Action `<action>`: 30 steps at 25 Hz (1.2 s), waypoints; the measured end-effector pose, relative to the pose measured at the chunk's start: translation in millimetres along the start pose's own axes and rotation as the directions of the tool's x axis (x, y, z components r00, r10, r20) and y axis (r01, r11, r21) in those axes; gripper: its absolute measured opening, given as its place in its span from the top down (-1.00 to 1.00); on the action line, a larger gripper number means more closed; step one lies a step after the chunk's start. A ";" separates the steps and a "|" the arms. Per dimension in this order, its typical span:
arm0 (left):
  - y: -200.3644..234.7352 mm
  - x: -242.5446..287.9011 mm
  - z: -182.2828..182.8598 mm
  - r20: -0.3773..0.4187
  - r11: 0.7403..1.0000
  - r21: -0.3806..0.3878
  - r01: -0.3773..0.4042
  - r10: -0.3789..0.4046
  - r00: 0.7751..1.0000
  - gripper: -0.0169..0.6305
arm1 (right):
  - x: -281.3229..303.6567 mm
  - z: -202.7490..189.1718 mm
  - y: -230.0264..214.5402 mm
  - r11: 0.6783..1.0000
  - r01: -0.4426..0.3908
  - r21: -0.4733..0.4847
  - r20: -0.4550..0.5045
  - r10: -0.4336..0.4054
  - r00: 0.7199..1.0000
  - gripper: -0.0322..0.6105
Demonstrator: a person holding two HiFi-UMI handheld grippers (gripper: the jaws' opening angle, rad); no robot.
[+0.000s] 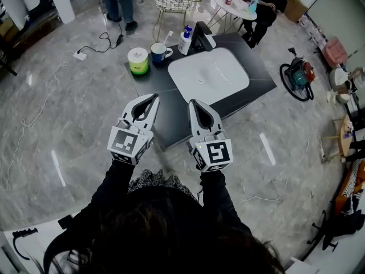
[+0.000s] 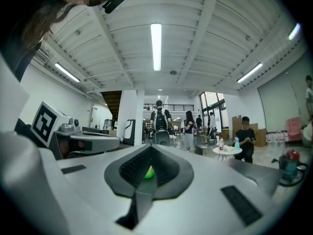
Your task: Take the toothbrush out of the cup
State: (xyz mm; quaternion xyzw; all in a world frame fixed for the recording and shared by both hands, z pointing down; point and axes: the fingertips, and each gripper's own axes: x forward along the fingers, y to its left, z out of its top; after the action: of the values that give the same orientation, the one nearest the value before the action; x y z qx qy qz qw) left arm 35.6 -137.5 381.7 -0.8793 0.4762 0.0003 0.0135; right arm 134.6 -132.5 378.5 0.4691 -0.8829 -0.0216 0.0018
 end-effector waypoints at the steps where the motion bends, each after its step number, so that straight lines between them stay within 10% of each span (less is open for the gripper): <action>1: -1.7 0.5 1.0 0.000 1.000 0.001 -0.013 0.013 1.000 0.92 | -0.9 0.7 -2.4 1.000 -0.013 0.000 0.002 0.013 1.000 0.89; 15: -2.6 5.1 -0.3 -0.033 0.988 0.032 -0.148 0.150 0.988 0.92 | 6.4 -3.1 -13.4 0.988 -0.156 0.020 0.029 0.155 0.987 0.89; 30: 58.3 55.3 2.1 0.003 0.983 0.035 -0.178 0.178 0.984 0.92 | 62.6 -11.9 -39.6 0.992 -0.123 0.018 0.002 0.123 0.992 0.89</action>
State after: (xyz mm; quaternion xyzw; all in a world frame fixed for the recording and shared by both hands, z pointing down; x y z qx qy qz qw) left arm 17.1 -215.6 377.5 -0.8329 0.5527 -0.0070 0.0287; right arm 132.6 -206.9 387.8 0.4136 -0.9103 -0.0135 -0.0017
